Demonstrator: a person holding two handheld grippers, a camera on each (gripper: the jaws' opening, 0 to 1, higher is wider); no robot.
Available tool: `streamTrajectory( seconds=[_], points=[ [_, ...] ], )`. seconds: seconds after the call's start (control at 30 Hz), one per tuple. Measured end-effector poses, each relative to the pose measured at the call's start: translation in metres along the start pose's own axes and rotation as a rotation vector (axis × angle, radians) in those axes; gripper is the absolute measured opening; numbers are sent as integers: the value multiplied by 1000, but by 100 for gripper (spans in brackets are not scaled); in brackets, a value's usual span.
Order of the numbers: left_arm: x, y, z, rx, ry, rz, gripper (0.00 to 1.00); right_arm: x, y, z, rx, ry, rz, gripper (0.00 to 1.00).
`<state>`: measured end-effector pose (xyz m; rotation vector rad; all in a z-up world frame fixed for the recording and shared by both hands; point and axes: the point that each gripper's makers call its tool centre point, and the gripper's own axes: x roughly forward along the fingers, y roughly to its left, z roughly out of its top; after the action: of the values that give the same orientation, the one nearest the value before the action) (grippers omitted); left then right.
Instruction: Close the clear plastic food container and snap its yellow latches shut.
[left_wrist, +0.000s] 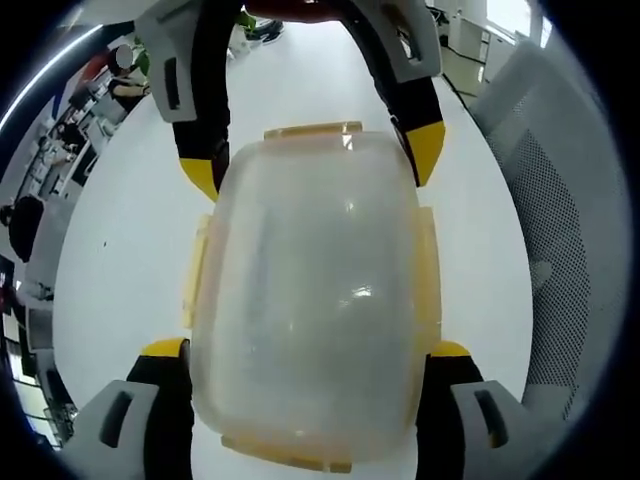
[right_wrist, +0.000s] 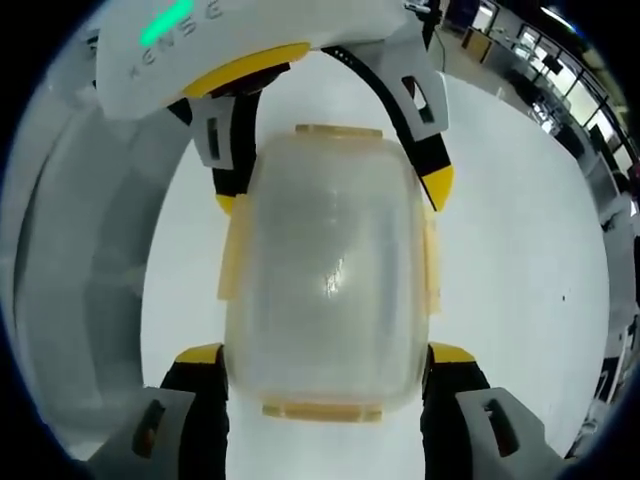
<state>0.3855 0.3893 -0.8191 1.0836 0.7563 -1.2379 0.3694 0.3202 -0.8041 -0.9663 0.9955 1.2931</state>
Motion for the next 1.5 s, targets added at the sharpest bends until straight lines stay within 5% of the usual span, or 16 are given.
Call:
streamTrajectory(
  seconds=[1.5],
  points=[
    [16,39,9,32,33,-3,95,-2,-37,-14,23,53,22,81]
  ],
)
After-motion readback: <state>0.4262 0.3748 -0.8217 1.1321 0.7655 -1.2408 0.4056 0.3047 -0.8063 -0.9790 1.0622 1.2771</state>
